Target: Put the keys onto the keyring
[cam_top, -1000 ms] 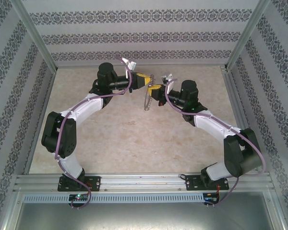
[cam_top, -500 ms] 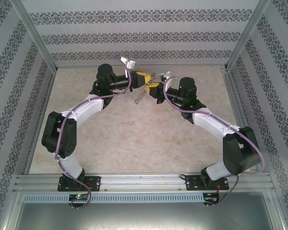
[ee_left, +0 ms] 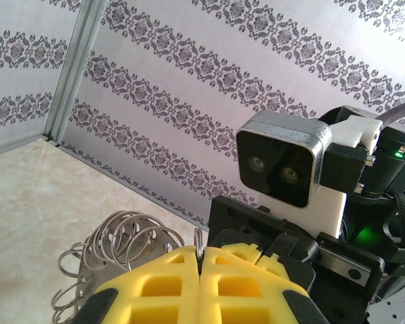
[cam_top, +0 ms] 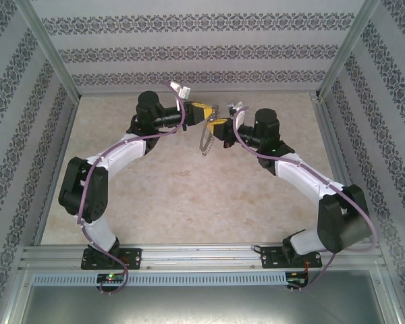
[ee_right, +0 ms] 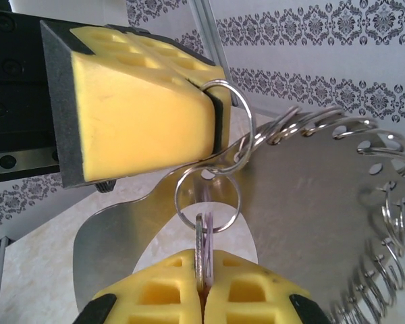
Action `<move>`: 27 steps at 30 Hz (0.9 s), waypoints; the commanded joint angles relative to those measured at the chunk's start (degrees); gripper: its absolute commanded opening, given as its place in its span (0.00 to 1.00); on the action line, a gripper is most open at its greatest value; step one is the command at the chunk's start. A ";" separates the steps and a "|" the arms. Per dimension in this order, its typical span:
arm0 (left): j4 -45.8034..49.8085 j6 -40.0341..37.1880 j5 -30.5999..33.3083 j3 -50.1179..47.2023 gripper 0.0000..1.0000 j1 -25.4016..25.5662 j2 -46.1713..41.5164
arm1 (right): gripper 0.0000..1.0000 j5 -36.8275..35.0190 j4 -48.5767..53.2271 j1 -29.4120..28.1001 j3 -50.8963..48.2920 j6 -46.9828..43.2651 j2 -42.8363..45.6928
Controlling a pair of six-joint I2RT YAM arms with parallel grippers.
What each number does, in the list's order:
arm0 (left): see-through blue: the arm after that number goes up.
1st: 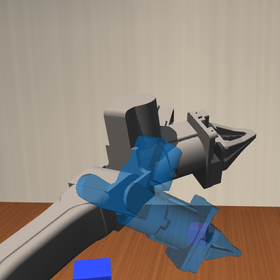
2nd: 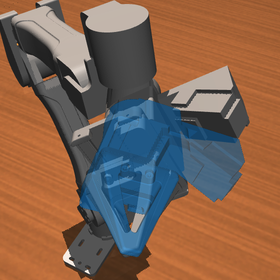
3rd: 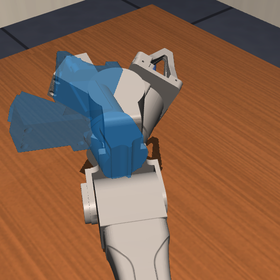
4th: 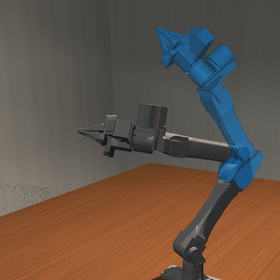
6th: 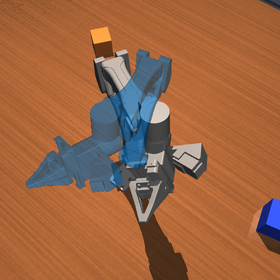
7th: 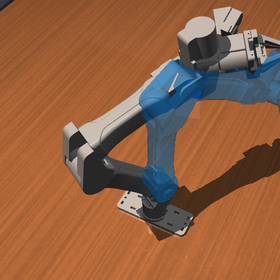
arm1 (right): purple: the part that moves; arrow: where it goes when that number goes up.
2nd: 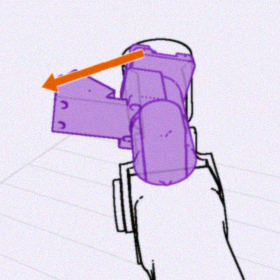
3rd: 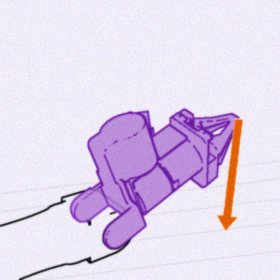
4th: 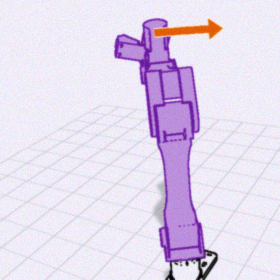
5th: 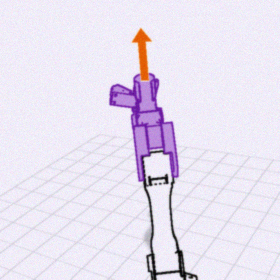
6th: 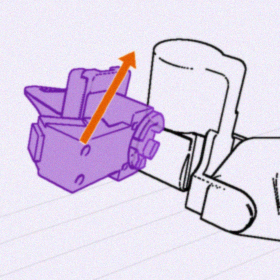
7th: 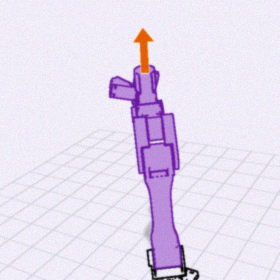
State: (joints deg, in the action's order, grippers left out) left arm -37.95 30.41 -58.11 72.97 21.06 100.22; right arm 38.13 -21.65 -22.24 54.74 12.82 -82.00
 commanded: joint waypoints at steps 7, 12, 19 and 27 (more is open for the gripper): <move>-4.54 -1.18 0.53 0.60 0.00 0.17 -1.55 | 0.00 0.62 2.74 -0.15 2.01 -1.04 -0.26; -3.79 -2.06 0.84 0.48 0.00 0.16 -1.74 | 0.00 0.85 2.36 -0.61 2.31 -0.72 -0.92; -3.35 -3.23 1.77 -0.05 0.00 0.21 -2.16 | 0.00 0.33 0.57 -0.94 2.18 0.27 -1.83; -2.15 -4.80 2.73 -0.59 0.00 0.16 -3.10 | 0.00 0.10 -0.23 -1.56 3.00 1.01 -2.98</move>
State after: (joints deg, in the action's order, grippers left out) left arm -37.60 27.77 -56.69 72.05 21.06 100.22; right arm 37.78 -20.84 -22.92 56.10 13.32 -84.05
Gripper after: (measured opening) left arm 0.050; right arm 0.064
